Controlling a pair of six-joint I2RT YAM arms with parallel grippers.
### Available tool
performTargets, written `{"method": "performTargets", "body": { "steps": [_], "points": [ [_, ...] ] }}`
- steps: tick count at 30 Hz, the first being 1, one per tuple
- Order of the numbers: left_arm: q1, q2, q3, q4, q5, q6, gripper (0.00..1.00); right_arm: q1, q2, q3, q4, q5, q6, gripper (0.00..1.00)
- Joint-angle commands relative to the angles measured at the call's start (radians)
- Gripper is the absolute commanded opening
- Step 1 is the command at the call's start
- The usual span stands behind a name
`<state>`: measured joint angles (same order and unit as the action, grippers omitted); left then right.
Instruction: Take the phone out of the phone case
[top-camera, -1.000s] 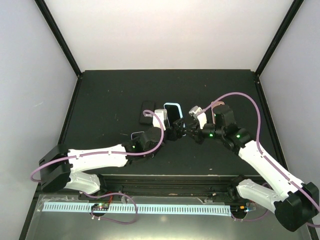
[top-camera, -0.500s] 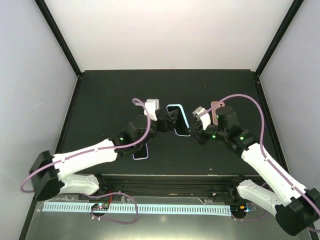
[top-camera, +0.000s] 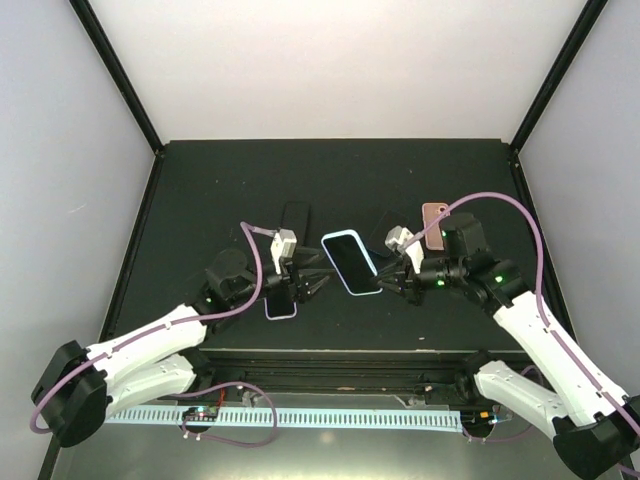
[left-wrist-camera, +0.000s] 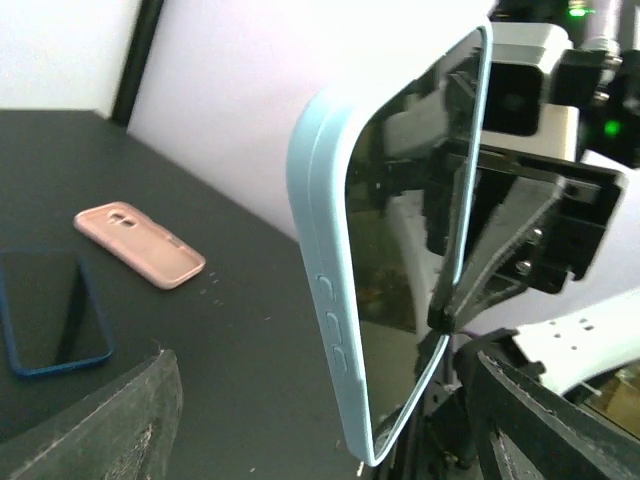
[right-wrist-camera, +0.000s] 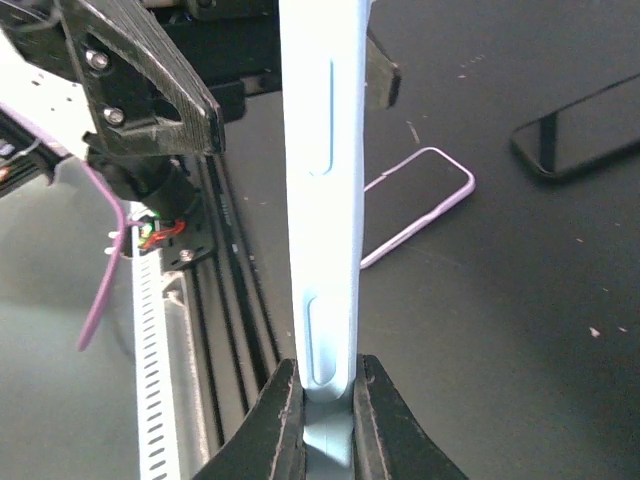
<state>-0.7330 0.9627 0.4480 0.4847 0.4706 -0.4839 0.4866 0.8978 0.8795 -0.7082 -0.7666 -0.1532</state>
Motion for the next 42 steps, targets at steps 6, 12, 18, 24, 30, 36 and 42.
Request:
{"method": "performTargets", "body": {
  "steps": [6, 12, 18, 24, 30, 36, 42],
  "points": [
    [0.006, 0.104, -0.01, 0.413, 0.229, -0.144, 0.67, -0.001, 0.027, 0.088, -0.035, -0.163, -0.037, 0.01],
    [0.005, 0.162, 0.018, 0.468, 0.285, -0.15, 0.48, -0.002, 0.055, 0.094, -0.024, -0.176, -0.017, 0.01],
    [0.006, 0.206, 0.041, 0.52, 0.329, -0.166, 0.31, -0.002, 0.059, 0.089, -0.019, -0.173, -0.013, 0.01],
    [0.005, 0.252, 0.044, 0.621, 0.352, -0.211, 0.24, -0.001, 0.055, 0.078, -0.012, -0.172, -0.009, 0.01],
    [0.004, 0.272, 0.065, 0.644, 0.362, -0.234, 0.25, -0.002, 0.055, 0.064, -0.002, -0.181, -0.007, 0.01],
    [0.004, 0.281, 0.101, 0.599, 0.379, -0.221, 0.2, -0.002, 0.052, 0.059, 0.011, -0.157, -0.003, 0.01],
    [0.004, 0.281, 0.111, 0.598, 0.394, -0.227, 0.09, -0.001, 0.057, 0.063, 0.01, -0.16, -0.005, 0.01]
  ]
}}
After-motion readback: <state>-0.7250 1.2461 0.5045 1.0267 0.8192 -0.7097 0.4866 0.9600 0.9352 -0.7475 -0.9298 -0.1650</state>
